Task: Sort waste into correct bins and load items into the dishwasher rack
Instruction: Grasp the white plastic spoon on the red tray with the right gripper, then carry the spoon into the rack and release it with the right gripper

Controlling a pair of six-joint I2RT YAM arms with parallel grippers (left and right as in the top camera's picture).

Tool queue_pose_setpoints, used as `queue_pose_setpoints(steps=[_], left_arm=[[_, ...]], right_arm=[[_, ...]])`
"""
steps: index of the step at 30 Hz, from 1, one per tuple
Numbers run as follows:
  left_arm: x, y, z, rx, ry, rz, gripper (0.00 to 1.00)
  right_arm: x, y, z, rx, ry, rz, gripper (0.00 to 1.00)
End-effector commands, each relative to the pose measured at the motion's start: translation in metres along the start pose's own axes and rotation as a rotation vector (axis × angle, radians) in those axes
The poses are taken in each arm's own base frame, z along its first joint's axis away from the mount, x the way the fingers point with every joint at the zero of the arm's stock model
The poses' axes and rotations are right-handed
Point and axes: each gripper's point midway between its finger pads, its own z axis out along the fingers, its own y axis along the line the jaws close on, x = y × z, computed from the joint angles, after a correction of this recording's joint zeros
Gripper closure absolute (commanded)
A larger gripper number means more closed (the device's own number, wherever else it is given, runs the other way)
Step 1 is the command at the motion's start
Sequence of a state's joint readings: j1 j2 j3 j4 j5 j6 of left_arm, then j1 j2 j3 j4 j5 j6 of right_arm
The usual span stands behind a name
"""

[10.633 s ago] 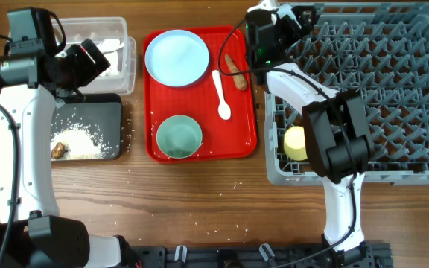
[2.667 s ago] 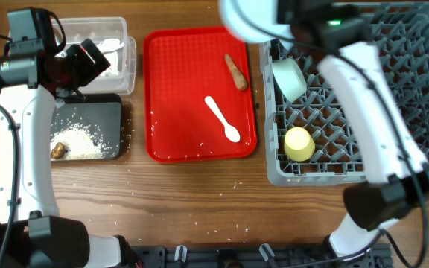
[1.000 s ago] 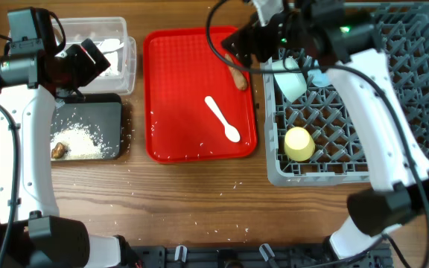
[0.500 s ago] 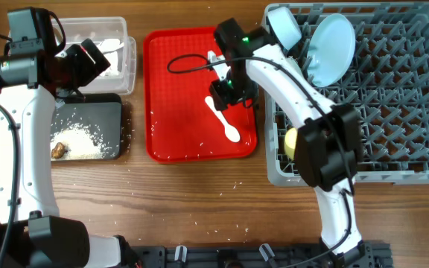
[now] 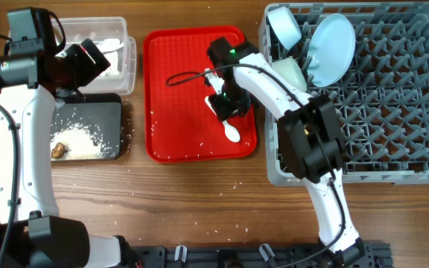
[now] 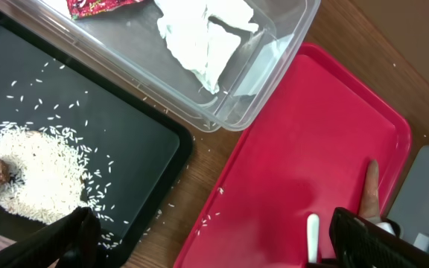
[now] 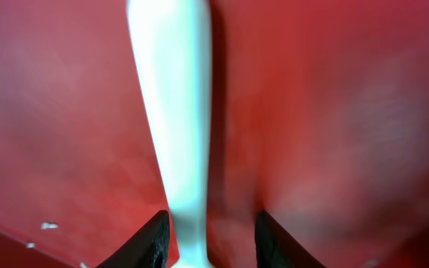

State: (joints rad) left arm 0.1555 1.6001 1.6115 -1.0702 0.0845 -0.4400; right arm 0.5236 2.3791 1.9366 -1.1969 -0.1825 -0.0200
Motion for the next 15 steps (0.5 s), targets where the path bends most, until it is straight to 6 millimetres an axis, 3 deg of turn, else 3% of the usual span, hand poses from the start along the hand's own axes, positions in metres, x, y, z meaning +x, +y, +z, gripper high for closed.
queue_pose_setpoints(steps=[1, 4, 5, 11, 13, 15], left_arm=[[-0.007, -0.004, -0.013, 0.020, -0.038, -0.006, 0.00], [-0.007, -0.004, -0.013, 0.020, -0.038, -0.006, 0.00], [-0.007, -0.004, -0.013, 0.020, -0.038, -0.006, 0.00], [-0.007, -0.004, -0.013, 0.020, -0.038, -0.006, 0.00], [-0.007, -0.004, -0.013, 0.020, -0.038, -0.006, 0.00], [-0.007, -0.004, -0.013, 0.020, -0.038, -0.006, 0.00]], right_arm=[[0.021, -0.002, 0.031, 0.015, 0.082, 0.013, 0.64], [0.022, -0.001, 0.033, 0.015, 0.084, 0.023, 0.82], [0.020, -0.001, 0.034, 0.015, 0.075, 0.026, 0.96], [0.011, 0.002, 0.021, 0.009, 0.041, 0.022, 0.96], [0.002, 0.007, -0.003, 0.003, 0.002, 0.015, 0.96], [-0.009, 0.014, -0.043, 0.003, -0.073, 0.003, 0.96]])
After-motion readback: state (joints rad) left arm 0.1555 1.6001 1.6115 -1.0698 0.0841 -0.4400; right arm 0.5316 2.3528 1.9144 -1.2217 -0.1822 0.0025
